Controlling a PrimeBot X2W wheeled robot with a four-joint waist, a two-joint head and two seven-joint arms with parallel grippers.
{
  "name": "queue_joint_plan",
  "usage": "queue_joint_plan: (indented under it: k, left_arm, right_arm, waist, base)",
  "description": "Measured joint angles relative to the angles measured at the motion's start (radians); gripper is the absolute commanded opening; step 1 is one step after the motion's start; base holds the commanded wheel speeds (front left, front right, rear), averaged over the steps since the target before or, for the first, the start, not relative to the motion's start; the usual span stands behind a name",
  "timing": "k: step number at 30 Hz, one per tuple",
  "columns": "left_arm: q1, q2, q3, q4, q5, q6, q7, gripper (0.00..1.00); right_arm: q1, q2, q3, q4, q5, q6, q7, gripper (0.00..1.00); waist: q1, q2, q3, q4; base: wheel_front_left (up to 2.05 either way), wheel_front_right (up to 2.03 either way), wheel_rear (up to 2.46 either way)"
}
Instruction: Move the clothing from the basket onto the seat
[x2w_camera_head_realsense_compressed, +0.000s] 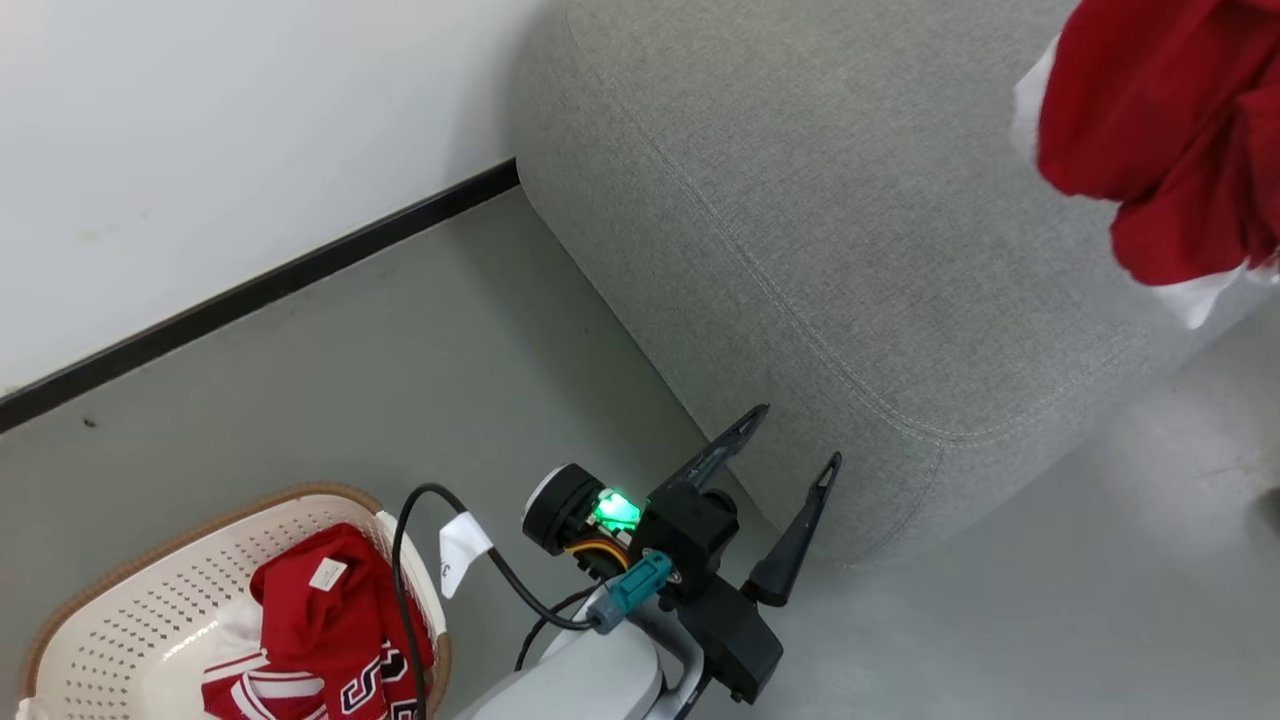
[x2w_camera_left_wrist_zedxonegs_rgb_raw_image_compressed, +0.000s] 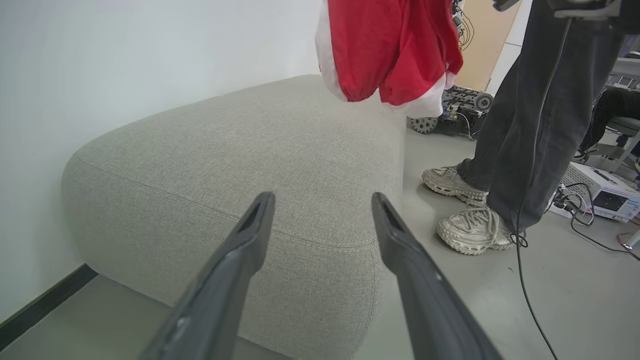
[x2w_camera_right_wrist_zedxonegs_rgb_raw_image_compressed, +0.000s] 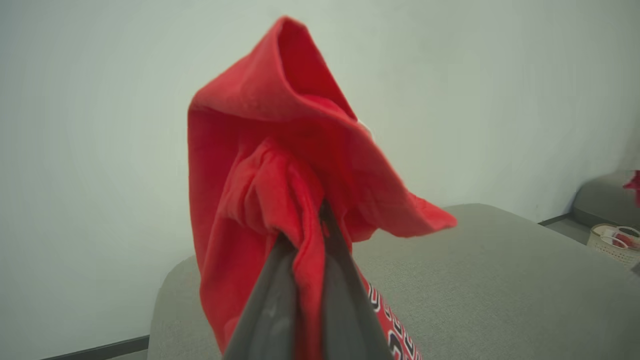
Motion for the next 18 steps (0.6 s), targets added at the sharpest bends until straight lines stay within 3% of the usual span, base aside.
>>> queue_joint_plan:
  k: [9, 18]
  left_arm:
    - [-0.001, 0.003, 0.008, 0.013, 0.002, 0.000, 0.000, 1.00]
    - [-0.024, 0.006, -0.005, 0.037, 0.017, 0.000, 0.000, 1.00]
  right_arm:
    - [-0.077, -0.112, -0.091, 0.058, 0.033, 0.000, 0.000, 0.00]
    - [-0.133, -0.169, -0.173, 0.124, 0.057, 0.000, 0.000, 0.00]
  waist:
    - [0.0001, 0.0000, 0.091, 0.020]
    - [0.0001, 0.0001, 0.203, 0.055]
  base:
    - [0.00, 0.00, 0.00]
    - [0.00, 0.00, 0.00]
